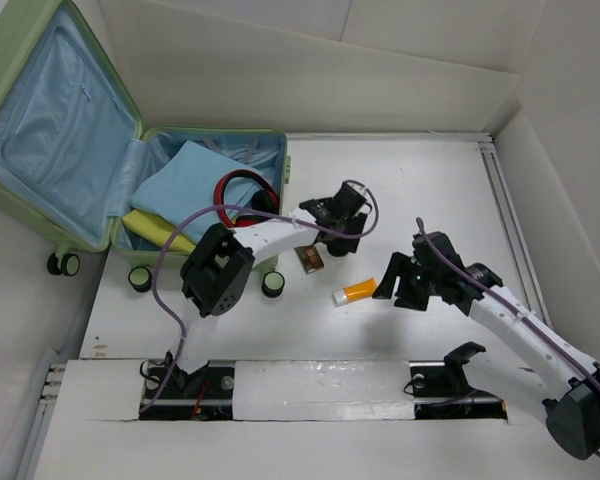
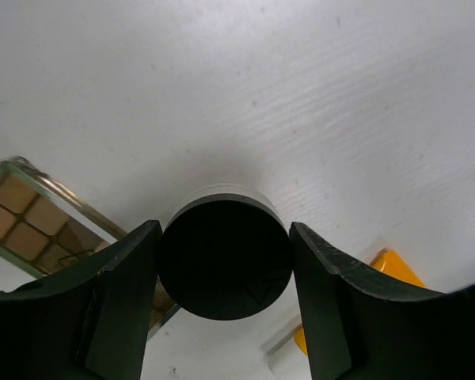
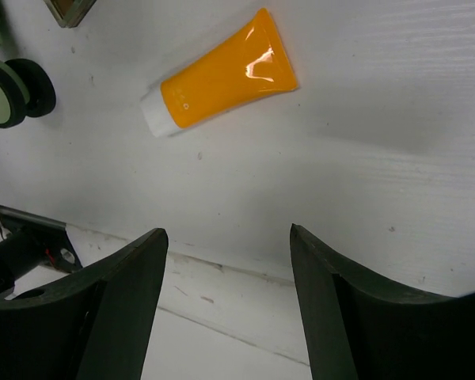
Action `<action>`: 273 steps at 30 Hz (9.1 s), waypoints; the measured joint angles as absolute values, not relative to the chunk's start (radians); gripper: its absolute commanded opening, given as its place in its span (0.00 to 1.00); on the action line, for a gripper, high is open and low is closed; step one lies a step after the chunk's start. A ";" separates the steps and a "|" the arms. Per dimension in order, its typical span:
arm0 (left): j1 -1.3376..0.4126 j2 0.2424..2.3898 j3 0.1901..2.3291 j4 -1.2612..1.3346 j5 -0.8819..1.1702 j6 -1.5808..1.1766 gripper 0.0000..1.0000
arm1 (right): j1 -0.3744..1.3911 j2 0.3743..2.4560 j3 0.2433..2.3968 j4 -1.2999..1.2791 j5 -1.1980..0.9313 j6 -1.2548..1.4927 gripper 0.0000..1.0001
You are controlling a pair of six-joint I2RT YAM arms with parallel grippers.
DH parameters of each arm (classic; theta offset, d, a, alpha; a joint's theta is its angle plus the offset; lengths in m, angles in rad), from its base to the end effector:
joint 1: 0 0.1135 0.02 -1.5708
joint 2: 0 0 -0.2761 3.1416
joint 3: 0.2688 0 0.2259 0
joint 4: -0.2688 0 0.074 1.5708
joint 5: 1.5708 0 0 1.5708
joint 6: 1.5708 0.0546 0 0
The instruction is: Pack the luggage
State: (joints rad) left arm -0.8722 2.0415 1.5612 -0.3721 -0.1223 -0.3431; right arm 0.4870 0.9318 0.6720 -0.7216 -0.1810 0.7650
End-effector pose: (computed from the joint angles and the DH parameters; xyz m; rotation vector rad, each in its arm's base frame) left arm 0.2948 -0.3407 0.2156 0.5875 2.3845 -0.4029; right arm 0.1299 0.0799 0.2310 0.2991 2.6717 0.6756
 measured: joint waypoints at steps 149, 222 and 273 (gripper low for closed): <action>-0.087 1.205 1.108 -0.321 0.197 -0.496 0.93 | 0.702 1.578 0.902 -0.542 0.021 0.931 0.73; -0.829 1.951 1.621 -0.348 -0.083 -0.184 0.25 | 0.084 1.036 0.916 -0.731 -0.131 0.588 0.48; 0.296 1.466 2.011 -1.041 -0.851 -0.684 0.83 | 0.702 1.098 0.916 -0.529 -0.401 0.461 0.41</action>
